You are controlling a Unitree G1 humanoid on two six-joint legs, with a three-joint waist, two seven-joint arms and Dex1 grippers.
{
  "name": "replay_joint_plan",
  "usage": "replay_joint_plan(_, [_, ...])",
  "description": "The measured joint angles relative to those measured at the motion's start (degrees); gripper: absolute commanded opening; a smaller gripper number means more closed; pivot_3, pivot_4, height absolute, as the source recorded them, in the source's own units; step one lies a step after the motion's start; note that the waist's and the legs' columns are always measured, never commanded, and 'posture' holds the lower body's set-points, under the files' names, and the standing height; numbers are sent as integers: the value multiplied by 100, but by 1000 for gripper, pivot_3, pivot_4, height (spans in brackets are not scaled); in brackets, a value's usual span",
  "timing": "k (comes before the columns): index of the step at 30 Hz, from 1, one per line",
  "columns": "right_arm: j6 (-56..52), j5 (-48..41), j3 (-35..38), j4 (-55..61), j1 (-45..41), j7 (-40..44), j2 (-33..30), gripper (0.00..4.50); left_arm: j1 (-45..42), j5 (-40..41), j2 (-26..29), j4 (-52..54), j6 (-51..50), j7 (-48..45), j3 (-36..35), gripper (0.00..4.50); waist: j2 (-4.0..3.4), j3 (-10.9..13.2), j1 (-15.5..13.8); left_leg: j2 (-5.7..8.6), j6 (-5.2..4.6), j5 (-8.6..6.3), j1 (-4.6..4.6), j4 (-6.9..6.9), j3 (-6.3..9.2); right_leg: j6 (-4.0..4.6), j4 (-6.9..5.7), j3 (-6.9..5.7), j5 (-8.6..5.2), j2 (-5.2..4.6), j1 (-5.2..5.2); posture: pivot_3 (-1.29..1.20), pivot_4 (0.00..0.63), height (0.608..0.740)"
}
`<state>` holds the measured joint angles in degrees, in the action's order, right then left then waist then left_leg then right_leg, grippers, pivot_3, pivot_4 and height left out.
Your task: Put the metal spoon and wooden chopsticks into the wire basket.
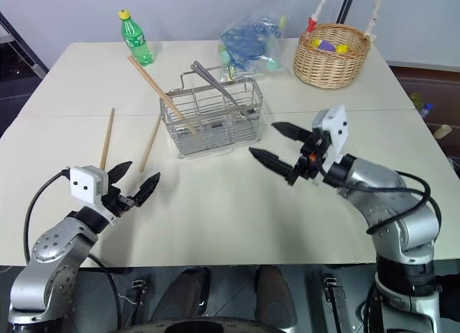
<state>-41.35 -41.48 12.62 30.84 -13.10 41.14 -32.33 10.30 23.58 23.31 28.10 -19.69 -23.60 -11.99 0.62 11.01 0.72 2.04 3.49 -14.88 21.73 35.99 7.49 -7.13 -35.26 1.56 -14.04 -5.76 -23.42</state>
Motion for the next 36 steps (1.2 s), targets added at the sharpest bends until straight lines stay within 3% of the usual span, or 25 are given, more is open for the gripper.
replay_joint_plan(11, [1360, 696, -404, 128, 526, 870, -551, 4459, -428, -425, -150, -467, 67, 444, -21, 4260, 5, -3, -10, 0, -1, 0, -3, 2, 0, -11, 5, -4, 6, 0, 9, 0, 150, 740])
replay_joint_plan(23, [2187, 1317, -854, -552, 701, 1090, -487, 4459, -1440, -896, -333, -1318, 126, 954, -25, 4260, 10, -4, -8, 1, 0, 0, -9, 4, 0, -15, 3, -5, 8, 0, 12, 0, 150, 740])
replay_joint_plan(36, [2221, 1374, -946, -584, 713, 849, -413, 4459, -3585, -1271, -227, -2354, -2043, 2011, 29, 4260, 19, 0, 6, 3, 0, 0, -11, 3, 6, -33, 1, -8, 17, 1, 15, 0, 150, 740])
